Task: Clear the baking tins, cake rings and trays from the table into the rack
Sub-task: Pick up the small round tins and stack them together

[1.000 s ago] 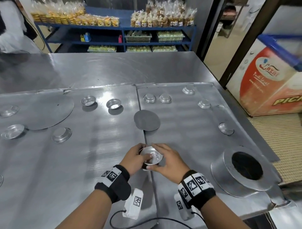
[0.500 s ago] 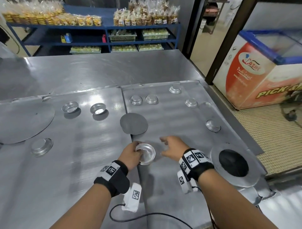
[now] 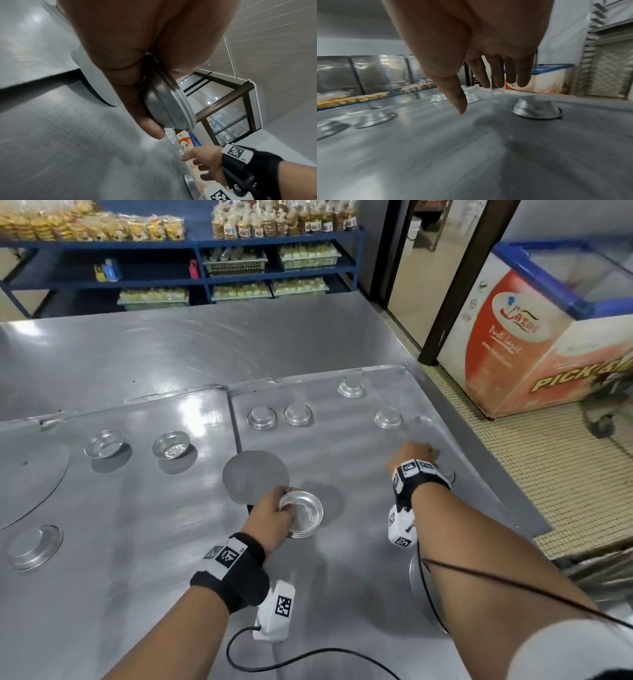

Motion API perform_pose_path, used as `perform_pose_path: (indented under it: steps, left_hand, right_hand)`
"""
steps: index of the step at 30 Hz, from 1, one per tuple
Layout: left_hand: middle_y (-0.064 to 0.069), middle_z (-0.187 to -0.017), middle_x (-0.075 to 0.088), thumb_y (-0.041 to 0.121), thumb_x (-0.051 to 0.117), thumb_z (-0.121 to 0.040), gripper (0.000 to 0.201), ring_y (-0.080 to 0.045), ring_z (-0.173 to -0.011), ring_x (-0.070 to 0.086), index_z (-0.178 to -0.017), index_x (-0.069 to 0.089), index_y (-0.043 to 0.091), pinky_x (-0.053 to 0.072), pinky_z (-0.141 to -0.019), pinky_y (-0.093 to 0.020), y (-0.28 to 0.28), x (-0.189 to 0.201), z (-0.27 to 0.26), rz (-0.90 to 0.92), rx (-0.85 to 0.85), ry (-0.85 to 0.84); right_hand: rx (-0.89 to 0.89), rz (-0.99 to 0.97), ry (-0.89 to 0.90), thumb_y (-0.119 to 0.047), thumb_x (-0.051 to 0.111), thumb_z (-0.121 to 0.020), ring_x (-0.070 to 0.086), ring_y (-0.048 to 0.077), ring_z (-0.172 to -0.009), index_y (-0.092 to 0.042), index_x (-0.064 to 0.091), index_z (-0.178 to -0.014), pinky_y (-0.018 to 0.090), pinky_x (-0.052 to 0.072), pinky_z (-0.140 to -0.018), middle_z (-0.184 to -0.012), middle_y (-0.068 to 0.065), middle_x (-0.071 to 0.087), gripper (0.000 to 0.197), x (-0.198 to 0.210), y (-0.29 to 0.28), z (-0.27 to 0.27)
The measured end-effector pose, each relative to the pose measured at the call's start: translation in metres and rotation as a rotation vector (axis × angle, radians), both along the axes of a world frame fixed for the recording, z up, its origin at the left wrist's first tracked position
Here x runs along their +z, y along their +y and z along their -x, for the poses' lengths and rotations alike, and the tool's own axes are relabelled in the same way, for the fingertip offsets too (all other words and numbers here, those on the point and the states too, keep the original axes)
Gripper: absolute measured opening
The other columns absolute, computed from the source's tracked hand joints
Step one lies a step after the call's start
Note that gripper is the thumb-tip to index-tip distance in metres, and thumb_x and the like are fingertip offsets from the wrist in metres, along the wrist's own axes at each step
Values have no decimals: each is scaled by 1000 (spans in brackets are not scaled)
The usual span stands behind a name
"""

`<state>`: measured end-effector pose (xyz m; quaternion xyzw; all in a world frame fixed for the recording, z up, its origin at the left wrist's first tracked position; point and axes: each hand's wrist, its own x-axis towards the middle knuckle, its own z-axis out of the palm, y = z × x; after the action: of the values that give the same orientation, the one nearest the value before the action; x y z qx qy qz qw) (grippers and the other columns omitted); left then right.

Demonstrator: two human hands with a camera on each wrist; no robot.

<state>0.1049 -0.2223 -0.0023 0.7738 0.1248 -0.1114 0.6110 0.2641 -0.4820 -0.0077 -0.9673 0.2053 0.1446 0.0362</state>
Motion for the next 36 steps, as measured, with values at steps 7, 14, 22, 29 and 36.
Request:
perform_pose_path:
  steps: [7, 14, 22, 29, 36]
  left_hand:
    - [-1, -82, 66, 9, 51, -80, 27, -20, -76, 59, -94, 63, 28, 55, -83, -54, -4, -7, -24, 21, 25, 26]
    - [-4, -87, 67, 15, 49, -71, 32, -25, -82, 61, -96, 65, 28, 55, -82, -54, 0, -15, -22, 47, 43, 64]
    - [-5, -89, 68, 17, 48, -70, 35, -24, -81, 62, -100, 64, 23, 56, -76, -50, 9, -6, -3, 16, 48, 51]
    - [-7, -86, 63, 15, 48, -68, 36, -21, -76, 56, -102, 63, 14, 46, -64, -32, 25, 3, 31, 88, 51, 57]
    - [-9, -89, 65, 14, 58, -76, 35, -21, -75, 61, -110, 62, 8, 51, -58, -28, 44, 10, 68, 233, 128, 110]
  right_hand:
    - [-207, -59, 149, -40, 76, -67, 28, 51, -134, -5, 42, -142, 69, 32, -98, -149, 25, 32, 90, -57, -66, -42]
    - [-366, -132, 67, -16, 54, -93, 35, 44, -136, -2, 40, -143, 58, 37, -105, -148, 23, 36, 53, -42, -64, -32]
    - [-303, -128, -171, -14, 49, -99, 38, 40, -134, 2, 32, -143, 50, 37, -105, -144, 23, 39, 49, -24, -43, -25]
    - [-170, -385, -282, -22, 65, -81, 56, 35, -120, -15, 36, -143, 39, 47, -98, -135, 16, 49, 69, 28, 23, 15]
    - [148, -654, -462, -37, 91, -50, 61, 26, -97, -17, 54, -109, 32, 51, -82, -111, 10, 59, 72, 50, 72, 78]
